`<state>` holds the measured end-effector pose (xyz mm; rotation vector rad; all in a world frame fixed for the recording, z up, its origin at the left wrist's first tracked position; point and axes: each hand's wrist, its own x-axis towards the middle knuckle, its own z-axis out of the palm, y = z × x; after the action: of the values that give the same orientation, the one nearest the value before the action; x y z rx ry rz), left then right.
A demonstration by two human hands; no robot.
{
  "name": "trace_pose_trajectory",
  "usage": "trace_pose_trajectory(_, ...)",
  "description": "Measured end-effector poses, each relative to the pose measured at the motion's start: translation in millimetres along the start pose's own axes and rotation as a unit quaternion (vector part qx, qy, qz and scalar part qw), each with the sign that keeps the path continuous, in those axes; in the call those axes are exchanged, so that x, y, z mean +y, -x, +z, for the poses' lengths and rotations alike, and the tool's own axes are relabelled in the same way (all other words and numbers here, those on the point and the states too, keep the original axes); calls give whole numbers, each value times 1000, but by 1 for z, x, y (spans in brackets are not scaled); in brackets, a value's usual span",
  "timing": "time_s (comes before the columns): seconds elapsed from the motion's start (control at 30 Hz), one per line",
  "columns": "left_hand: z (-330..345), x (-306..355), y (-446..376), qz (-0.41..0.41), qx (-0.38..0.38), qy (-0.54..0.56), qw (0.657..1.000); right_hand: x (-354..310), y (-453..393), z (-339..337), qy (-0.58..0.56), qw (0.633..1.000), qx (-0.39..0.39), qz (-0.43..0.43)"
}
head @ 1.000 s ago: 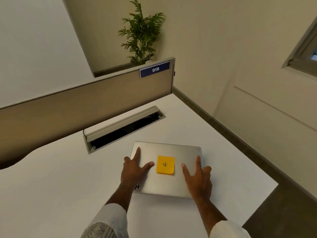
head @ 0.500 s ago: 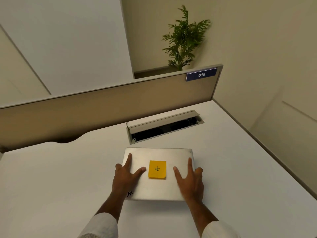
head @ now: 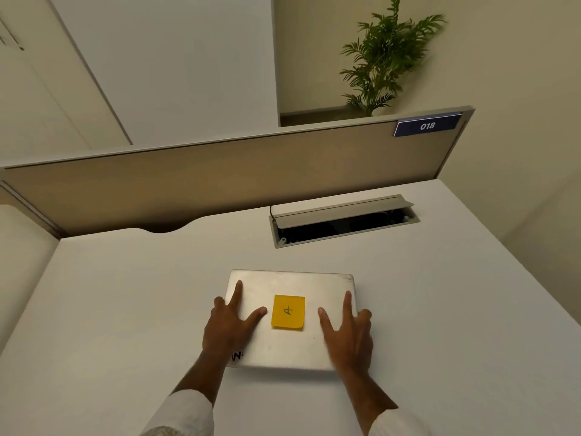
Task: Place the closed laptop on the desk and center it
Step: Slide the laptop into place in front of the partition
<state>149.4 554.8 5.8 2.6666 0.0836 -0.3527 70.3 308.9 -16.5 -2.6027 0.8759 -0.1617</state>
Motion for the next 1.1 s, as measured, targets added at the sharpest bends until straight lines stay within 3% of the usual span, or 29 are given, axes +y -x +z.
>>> trace_pose_trajectory(1.1,33,-28,-3,59,72,-169,981,1,12,24,77,997,-17,17)
